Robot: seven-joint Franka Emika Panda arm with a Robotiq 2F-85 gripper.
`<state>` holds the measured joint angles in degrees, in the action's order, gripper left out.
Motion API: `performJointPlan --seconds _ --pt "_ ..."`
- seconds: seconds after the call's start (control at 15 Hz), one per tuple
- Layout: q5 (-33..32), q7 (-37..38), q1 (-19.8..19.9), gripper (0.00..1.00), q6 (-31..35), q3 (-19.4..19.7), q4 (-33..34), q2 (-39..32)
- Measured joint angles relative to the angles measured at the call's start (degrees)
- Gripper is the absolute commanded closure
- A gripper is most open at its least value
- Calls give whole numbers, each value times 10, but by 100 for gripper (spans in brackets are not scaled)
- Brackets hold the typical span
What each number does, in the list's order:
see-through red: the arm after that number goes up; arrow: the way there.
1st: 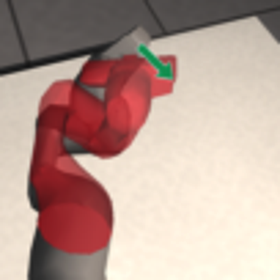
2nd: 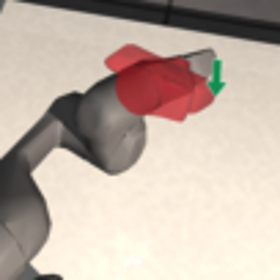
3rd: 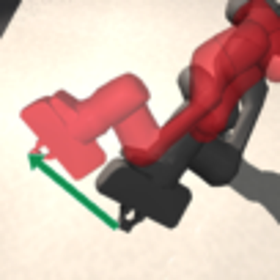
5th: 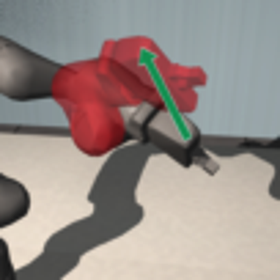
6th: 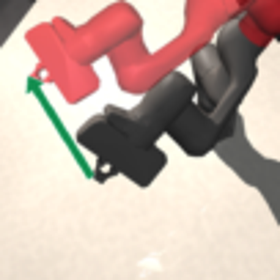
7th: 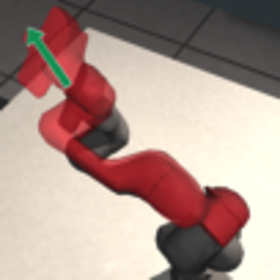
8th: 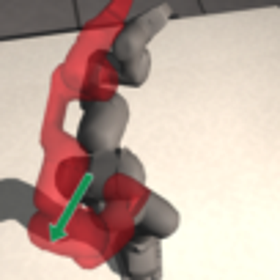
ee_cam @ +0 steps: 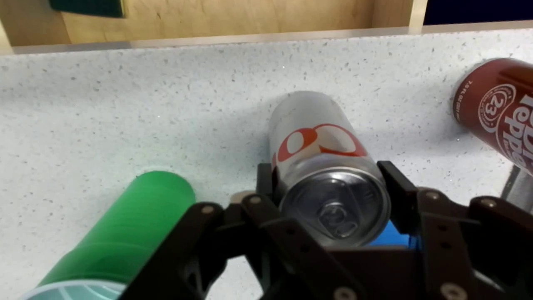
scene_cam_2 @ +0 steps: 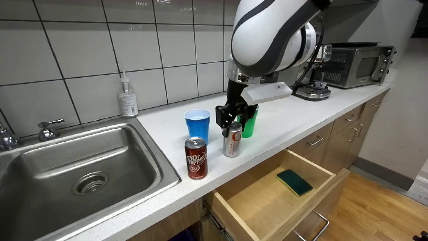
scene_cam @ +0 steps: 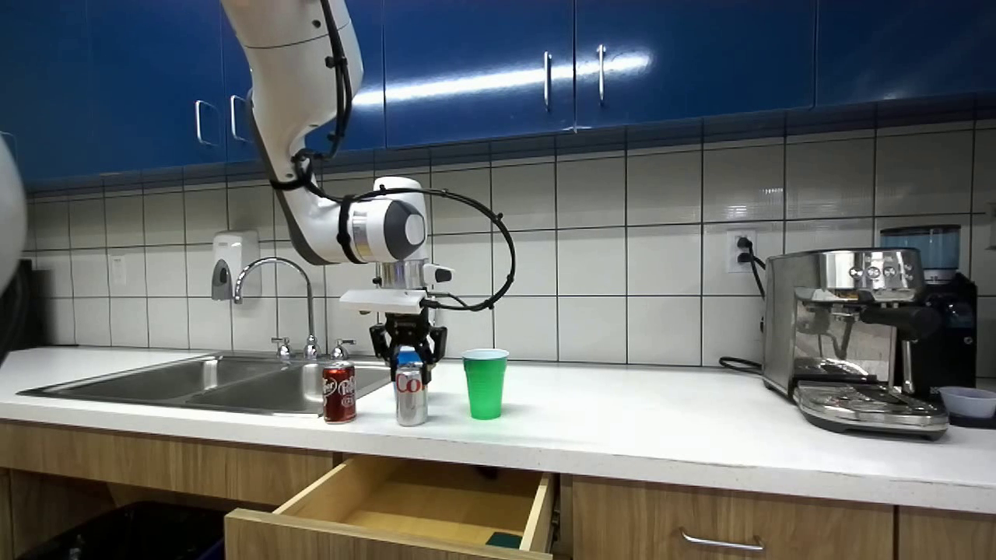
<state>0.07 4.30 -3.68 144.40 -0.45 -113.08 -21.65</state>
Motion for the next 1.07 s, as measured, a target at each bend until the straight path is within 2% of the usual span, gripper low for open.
performJointPlan --seconds 0.53,1.07 --pt "4 -6 1 62 -1 -3 -2 6" --pt "7 -30 14 62 -2 -3 -57 81"
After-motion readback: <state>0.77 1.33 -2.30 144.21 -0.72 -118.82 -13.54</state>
